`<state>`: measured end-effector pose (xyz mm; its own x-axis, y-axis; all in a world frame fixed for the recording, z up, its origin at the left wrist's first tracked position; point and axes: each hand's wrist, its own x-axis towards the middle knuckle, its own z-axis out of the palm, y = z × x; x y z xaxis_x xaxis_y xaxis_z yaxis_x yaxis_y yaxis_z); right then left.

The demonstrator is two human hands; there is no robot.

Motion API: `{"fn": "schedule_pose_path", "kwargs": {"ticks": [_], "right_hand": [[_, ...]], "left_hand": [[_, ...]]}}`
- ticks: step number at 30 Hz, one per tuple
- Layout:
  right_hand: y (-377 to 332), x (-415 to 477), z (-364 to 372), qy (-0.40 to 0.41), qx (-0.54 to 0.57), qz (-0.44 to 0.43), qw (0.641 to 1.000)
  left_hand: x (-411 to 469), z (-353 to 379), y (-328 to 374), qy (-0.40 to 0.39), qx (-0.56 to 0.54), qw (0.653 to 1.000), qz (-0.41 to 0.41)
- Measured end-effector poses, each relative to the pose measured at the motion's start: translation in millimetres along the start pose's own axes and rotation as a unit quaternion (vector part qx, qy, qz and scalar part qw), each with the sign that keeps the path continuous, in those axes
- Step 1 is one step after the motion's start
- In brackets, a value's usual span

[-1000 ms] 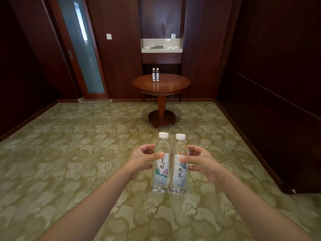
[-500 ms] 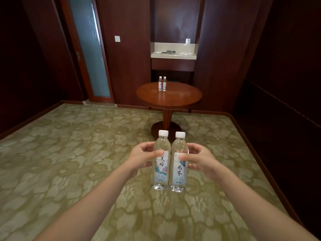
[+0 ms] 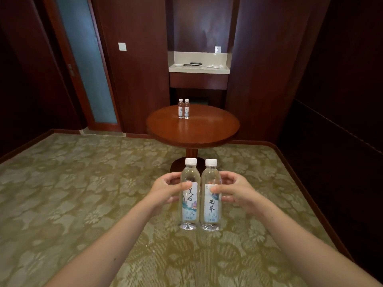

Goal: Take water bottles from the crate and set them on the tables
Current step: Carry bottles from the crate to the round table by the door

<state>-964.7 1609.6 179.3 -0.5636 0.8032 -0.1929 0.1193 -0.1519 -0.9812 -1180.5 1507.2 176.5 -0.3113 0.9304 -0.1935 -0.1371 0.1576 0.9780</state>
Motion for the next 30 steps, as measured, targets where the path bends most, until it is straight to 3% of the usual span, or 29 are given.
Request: {"fn": "schedule_pose_path", "kwargs": {"ticks": [15, 30], "right_hand": [[-59, 269, -92, 0.036, 0.026, 0.007, 0.999], [-114, 548, -219, -0.025, -0.029, -0.015, 0.999]], "left_hand": [[308, 12, 63, -0.043, 0.017, 0.999, -0.007], [567, 66, 110, 0.038, 0.012, 0.998, 0.043]]}}
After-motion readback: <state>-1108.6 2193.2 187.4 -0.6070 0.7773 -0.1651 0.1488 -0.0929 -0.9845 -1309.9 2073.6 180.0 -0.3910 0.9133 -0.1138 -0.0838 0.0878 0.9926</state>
